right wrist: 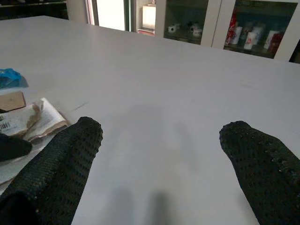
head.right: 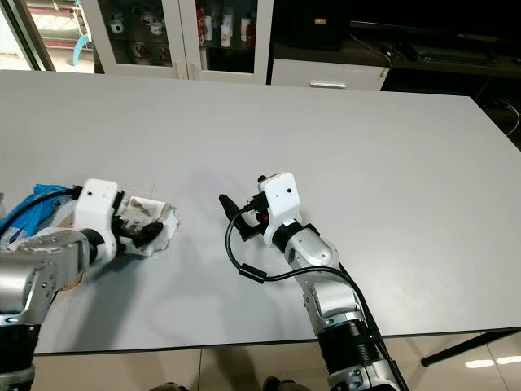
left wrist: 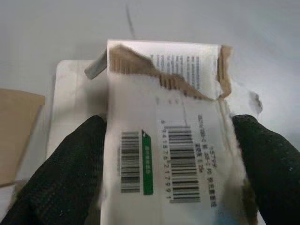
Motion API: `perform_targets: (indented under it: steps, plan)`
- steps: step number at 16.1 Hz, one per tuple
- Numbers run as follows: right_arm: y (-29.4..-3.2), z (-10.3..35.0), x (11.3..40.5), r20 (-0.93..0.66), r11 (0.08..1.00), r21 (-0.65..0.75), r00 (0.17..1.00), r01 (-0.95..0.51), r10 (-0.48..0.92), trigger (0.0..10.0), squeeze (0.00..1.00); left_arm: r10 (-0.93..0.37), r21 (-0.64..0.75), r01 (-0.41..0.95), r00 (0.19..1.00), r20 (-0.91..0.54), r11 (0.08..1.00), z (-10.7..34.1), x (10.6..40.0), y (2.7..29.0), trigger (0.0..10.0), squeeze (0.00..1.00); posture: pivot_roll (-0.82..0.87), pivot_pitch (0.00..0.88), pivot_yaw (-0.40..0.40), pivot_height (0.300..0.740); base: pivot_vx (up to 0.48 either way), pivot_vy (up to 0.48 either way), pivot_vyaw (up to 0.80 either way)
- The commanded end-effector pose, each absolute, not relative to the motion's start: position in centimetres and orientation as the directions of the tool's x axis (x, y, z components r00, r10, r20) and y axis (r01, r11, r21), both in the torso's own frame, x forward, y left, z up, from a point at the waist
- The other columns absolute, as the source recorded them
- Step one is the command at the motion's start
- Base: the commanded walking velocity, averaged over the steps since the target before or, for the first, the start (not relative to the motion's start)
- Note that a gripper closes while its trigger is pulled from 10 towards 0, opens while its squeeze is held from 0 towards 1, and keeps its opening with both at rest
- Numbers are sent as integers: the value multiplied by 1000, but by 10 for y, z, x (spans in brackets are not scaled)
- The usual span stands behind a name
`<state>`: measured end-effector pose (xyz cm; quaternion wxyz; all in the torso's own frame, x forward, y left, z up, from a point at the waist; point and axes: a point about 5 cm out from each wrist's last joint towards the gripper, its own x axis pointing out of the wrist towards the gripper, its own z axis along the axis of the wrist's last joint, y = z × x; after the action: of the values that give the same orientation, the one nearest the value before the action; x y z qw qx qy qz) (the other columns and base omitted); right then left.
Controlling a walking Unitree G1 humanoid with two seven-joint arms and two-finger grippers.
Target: Picking trash to rubbish bin
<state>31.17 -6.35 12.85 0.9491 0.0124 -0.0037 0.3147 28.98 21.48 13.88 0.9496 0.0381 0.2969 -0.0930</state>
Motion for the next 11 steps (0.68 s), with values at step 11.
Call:
perform_targets:
  steps: [11]
  plan:
    - [-55, 122, 295, -31, 693, 38, 693, -719, 720, 10000, 0, -166, -5, 204, 780, -603, 979, 121, 286, 210, 10000, 0, 21, 81, -84, 740, 0, 0, 0]
